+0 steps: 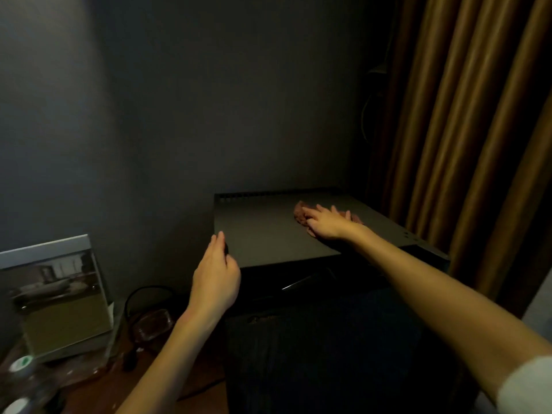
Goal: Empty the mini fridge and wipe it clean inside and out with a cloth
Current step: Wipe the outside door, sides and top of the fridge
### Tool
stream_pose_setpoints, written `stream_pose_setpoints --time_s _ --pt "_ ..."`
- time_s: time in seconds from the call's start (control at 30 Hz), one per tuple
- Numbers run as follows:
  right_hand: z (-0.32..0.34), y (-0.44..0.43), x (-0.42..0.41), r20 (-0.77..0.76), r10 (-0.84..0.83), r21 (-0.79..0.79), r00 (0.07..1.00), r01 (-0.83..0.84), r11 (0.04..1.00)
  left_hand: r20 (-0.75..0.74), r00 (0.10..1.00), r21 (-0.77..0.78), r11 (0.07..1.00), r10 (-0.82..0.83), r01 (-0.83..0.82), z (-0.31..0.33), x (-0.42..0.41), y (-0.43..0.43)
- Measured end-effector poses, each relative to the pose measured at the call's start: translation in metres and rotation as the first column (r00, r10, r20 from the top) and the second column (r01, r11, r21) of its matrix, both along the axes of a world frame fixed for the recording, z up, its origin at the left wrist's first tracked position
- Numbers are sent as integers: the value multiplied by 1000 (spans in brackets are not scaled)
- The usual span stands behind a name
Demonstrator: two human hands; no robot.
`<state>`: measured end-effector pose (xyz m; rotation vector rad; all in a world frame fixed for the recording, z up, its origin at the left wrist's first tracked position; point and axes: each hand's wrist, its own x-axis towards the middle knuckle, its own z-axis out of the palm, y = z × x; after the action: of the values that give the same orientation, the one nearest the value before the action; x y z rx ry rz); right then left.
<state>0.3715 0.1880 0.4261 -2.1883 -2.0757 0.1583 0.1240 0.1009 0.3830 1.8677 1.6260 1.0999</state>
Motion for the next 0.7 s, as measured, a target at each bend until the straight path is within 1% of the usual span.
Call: stream_pose_setpoints --time_s 0.07,0.17,0.27,0.33,0.4,0.5,0.57,0.7 --pt "-1 5 -21 -4 51 -11 999 -51 999 50 999 34 999 12 -14 -3 0 0" --pt "-6 -9 -73 16 276 36 961 -276 961 119 993 80 996 27 -36 -4 0 -2" --pt "-12 -47 -107 21 542 51 840 -542 839 159 987 226 972 30 -66 -5 -1 -6" --pt "-13 -72 -109 2 654 59 757 -653 755 141 990 339 939 11 -59 -6 -4 -10" --pt "-8 -90 -104 7 697 52 717 -697 716 65 997 391 920 -27 -1 -9 -6 -12" --pt "2 -94 -102 -20 704 -7 710 -705 710 -32 998 370 927 -48 56 -12 -11 -6" --pt "4 -84 -103 -47 708 -33 705 -710 704 -36 997 336 939 -62 70 -11 -16 4" --pt "2 -46 -105 -105 724 -11 682 -729 685 7 991 259 957 -135 128 -9 -25 33"
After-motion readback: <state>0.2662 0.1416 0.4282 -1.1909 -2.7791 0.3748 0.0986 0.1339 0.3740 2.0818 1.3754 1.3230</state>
